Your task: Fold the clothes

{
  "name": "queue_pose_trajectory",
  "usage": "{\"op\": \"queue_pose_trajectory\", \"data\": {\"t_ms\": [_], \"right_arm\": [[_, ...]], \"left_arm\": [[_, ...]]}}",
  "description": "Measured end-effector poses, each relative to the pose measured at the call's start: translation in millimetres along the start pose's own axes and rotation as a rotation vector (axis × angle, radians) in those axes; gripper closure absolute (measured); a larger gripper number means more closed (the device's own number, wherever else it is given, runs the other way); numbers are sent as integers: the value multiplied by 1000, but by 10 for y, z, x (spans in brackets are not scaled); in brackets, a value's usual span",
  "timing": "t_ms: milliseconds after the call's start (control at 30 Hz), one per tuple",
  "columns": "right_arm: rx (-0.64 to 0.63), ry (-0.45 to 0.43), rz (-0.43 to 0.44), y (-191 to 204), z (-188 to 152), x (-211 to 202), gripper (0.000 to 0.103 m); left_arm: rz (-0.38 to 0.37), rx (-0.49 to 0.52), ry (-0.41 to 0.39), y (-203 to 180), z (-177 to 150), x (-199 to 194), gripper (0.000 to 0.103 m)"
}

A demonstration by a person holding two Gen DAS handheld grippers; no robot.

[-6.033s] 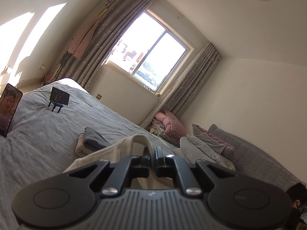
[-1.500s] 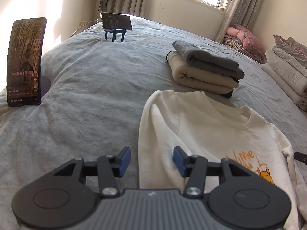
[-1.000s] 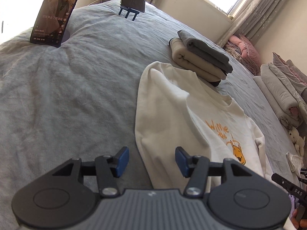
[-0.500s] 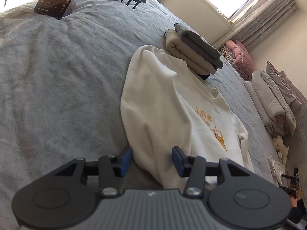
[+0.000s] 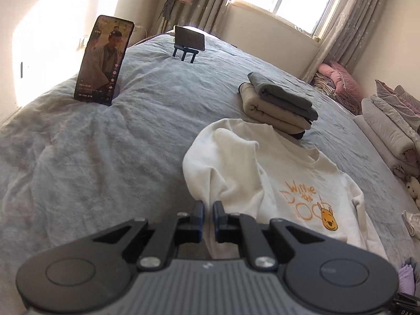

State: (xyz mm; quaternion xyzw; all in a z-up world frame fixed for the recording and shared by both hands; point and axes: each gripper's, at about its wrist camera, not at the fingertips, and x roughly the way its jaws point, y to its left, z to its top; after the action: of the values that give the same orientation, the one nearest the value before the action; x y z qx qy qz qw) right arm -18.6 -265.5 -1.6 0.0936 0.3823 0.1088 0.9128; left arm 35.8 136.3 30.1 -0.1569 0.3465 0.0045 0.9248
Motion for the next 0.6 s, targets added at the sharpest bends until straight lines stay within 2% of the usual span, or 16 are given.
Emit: {"op": "queue_pose_trajectory", "data": {"t_ms": [167, 333, 433, 533, 600], "right_arm": [[-4, 1, 3, 0, -7, -24, 49], [-14, 5, 9, 22, 2, -37, 47], [-18, 8, 9, 34, 0, -34, 47], [-22, 12, 7, 43, -3, -35, 46], [-23, 13, 5, 39, -2, -50, 46]], "left_arm": [[155, 126, -67, 173, 189, -129, 96], [308, 203, -127, 334, 384, -86, 95], [350, 222, -114, 403, 449, 41, 95], [341, 235, -77, 379, 425, 106, 91], [314, 236, -71, 335, 386, 76, 81]]}}
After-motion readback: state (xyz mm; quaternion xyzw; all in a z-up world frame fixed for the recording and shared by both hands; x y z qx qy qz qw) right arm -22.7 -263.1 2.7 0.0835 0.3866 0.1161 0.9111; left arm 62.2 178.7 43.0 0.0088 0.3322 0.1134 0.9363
